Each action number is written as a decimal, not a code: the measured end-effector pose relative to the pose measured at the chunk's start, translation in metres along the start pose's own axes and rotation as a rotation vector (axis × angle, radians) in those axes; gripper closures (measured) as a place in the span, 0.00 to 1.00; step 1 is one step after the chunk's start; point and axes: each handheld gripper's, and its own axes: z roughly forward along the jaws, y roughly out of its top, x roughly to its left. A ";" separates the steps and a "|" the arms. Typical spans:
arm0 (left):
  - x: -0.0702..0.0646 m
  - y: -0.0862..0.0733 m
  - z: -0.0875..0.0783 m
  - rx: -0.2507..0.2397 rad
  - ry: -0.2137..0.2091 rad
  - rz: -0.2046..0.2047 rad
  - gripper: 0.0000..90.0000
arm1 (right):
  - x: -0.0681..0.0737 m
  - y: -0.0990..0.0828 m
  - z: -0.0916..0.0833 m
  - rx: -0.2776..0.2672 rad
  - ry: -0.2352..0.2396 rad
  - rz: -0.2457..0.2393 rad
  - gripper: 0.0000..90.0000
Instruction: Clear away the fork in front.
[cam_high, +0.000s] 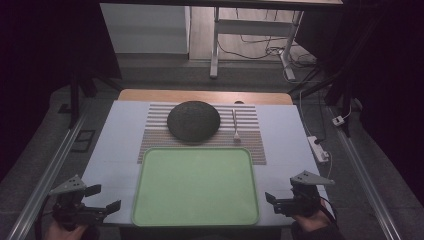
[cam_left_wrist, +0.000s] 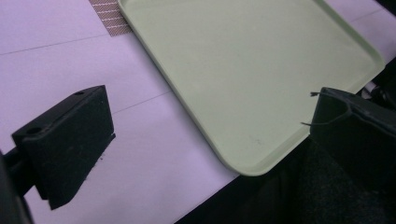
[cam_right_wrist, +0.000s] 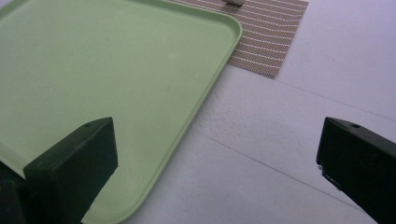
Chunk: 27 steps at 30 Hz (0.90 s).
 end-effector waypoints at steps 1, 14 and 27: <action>-0.001 0.000 0.000 -0.001 0.008 0.006 0.00 | -0.002 0.000 -0.001 -0.001 0.006 0.012 0.00; -0.001 0.002 0.004 0.038 0.028 0.010 0.01 | -0.005 0.001 0.002 0.023 0.043 0.044 0.00; -0.001 0.002 0.005 0.050 0.034 0.003 0.01 | -0.004 0.002 0.003 0.030 0.047 0.024 0.00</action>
